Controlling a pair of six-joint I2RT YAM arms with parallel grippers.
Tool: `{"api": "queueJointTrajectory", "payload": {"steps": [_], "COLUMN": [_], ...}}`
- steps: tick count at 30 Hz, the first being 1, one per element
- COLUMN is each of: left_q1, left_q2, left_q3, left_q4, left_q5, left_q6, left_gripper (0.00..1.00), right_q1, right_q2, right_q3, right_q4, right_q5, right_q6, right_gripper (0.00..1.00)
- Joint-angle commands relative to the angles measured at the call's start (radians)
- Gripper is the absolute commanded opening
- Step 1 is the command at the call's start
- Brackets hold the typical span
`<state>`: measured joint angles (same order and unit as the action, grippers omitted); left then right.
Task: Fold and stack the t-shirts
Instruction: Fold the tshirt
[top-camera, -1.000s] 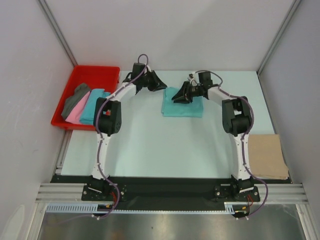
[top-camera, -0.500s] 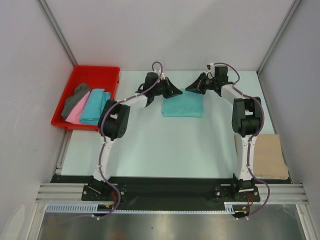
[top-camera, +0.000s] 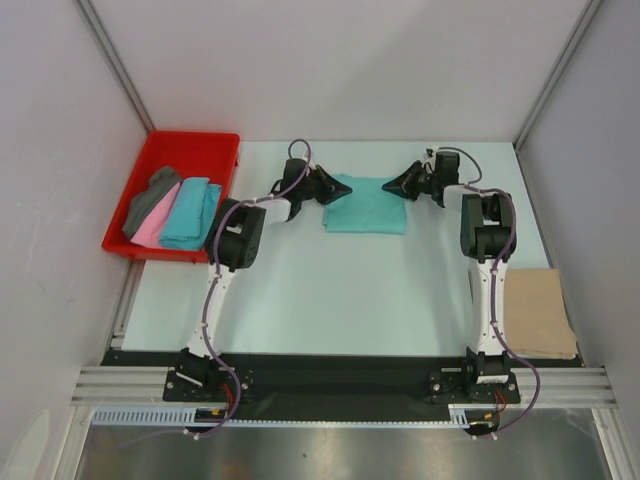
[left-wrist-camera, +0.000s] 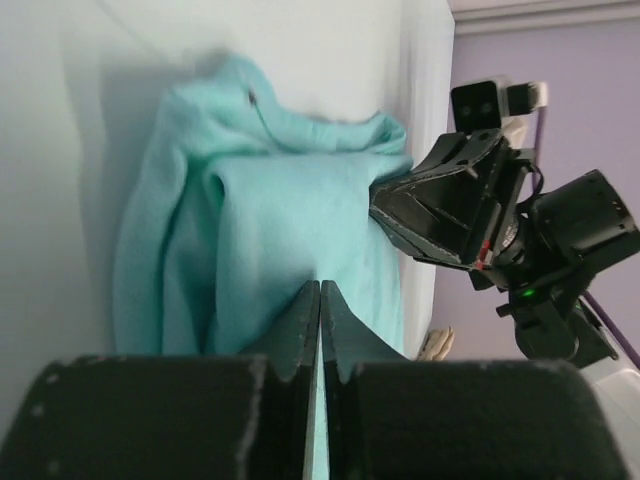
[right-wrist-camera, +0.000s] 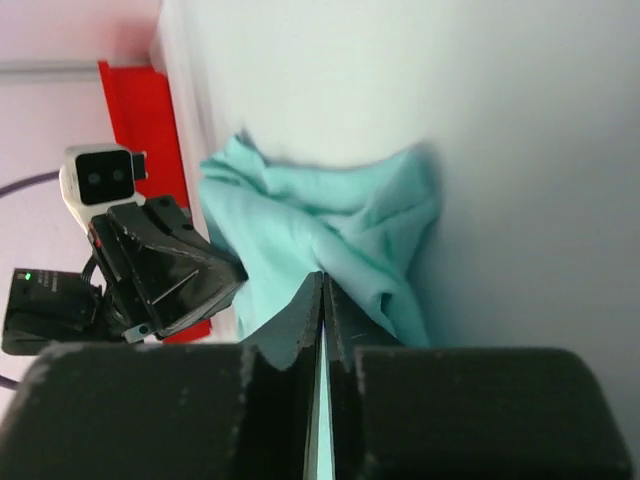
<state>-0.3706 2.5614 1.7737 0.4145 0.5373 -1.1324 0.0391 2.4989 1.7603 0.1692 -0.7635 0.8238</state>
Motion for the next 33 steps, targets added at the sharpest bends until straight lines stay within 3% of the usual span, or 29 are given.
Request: {"api": "queueJointTrajectory", "payload": {"steps": [1, 4, 7, 12, 15, 20, 23, 29, 33], "left_q1": [0.035, 0.048, 0.045, 0.047, 0.041, 0.029, 0.029, 0.029, 0.029], "left_q2": [0.016, 0.011, -0.007, -0.041, -0.044, -0.037, -0.01, 0.008, 0.02], "left_q3": [0.09, 0.156, 0.282, 0.362, 0.378, 0.377, 0.386, 0.412, 0.448], "left_q4": [-0.054, -0.081, -0.25, -0.436, -0.505, -0.606, -0.609, -0.591, -0.602], "left_q5": [-0.016, 0.032, 0.024, -0.077, -0.114, -0.207, -0.2, -0.195, -0.195], "left_q6": [0.034, 0.106, 0.281, 0.475, 0.555, 0.634, 0.622, 0.6, 0.589], "left_gripper": [0.07, 0.26, 0.38, 0.5, 0.53, 0.56, 0.54, 0.43, 0.39], "right_q1": [-0.031, -0.067, -0.068, -0.074, -0.074, -0.073, -0.07, -0.059, -0.059], "right_q2": [0.031, 0.037, 0.012, -0.052, -0.063, -0.051, -0.038, -0.026, -0.04], "right_q3": [0.086, 0.123, 0.174, 0.208, 0.205, 0.191, 0.191, 0.202, 0.194], "right_q4": [0.046, 0.01, -0.104, -0.328, -0.41, -0.43, -0.399, -0.401, -0.381], "right_q5": [0.084, 0.084, 0.079, 0.122, 0.132, 0.118, 0.098, 0.09, 0.095], "right_q6": [0.014, 0.017, -0.064, -0.248, -0.32, -0.371, -0.354, -0.345, -0.336], "right_gripper": [0.06, 0.18, 0.31, 0.47, 0.52, 0.54, 0.48, 0.26, 0.25]}}
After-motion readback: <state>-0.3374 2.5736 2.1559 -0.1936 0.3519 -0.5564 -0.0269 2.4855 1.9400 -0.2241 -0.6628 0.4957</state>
